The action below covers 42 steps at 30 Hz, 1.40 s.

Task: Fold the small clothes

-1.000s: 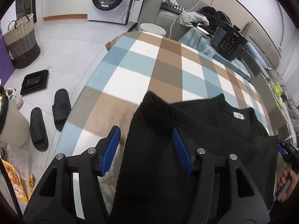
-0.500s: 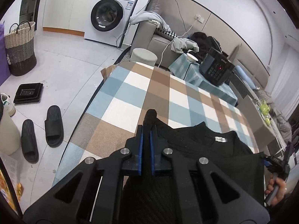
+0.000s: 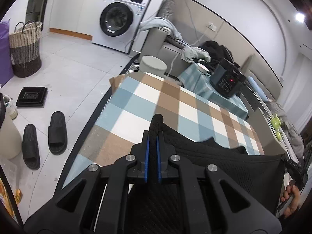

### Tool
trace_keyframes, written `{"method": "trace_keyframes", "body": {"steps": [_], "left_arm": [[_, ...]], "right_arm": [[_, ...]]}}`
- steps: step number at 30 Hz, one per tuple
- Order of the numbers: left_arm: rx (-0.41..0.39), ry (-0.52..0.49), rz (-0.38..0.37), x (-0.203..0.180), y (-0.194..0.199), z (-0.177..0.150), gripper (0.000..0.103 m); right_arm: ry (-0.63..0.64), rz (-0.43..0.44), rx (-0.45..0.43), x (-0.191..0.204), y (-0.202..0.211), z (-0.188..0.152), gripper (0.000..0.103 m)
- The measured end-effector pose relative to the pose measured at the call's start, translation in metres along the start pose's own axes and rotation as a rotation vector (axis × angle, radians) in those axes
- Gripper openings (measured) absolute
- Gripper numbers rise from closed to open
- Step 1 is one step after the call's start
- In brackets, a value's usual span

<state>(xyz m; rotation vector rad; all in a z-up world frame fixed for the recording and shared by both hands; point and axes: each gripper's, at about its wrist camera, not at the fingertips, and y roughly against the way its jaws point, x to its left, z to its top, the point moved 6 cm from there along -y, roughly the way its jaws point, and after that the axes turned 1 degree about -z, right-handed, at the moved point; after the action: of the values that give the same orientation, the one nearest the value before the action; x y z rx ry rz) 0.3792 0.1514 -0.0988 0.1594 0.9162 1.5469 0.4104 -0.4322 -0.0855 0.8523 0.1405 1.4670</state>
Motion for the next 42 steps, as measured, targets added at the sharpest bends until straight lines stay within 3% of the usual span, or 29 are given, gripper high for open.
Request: {"method": "trace_keyframes", "body": {"steps": [6, 7, 9, 11, 16, 24, 28, 33, 42], "left_arm": [[0.078, 0.011, 0.06, 0.012, -0.031, -0.009, 0.005], [0.094, 0.014, 0.079, 0.014, -0.036, -0.011, 0.011], [0.144, 0.029, 0.119, 0.023, -0.043, -0.017, 0.022], [0.151, 0.046, 0.119, 0.03, -0.04, -0.021, 0.029], [0.141, 0.032, 0.124, 0.035, -0.01, -0.031, 0.036], [0.126, 0.004, 0.109, 0.026, 0.078, -0.074, 0.066], [0.142, -0.011, 0.113, 0.023, 0.112, -0.115, 0.07], [0.195, -0.012, 0.121, 0.023, 0.139, -0.173, 0.07], [0.233, -0.035, 0.122, 0.013, 0.149, -0.22, 0.07]], "right_arm": [[0.011, -0.078, 0.127, -0.002, -0.055, -0.017, 0.01], [0.003, -0.088, 0.155, -0.006, -0.06, -0.021, 0.011], [-0.02, -0.101, 0.188, -0.015, -0.06, -0.029, 0.023], [-0.022, -0.085, 0.176, -0.02, -0.046, -0.033, 0.039], [-0.068, -0.031, 0.191, -0.039, 0.002, -0.053, 0.04], [-0.106, 0.068, 0.218, -0.061, 0.104, -0.11, 0.046], [-0.064, 0.126, 0.241, -0.057, 0.145, -0.154, 0.048], [-0.078, 0.119, 0.277, -0.065, 0.165, -0.195, 0.049], [-0.041, 0.169, 0.285, -0.056, 0.167, -0.216, 0.049]]}}
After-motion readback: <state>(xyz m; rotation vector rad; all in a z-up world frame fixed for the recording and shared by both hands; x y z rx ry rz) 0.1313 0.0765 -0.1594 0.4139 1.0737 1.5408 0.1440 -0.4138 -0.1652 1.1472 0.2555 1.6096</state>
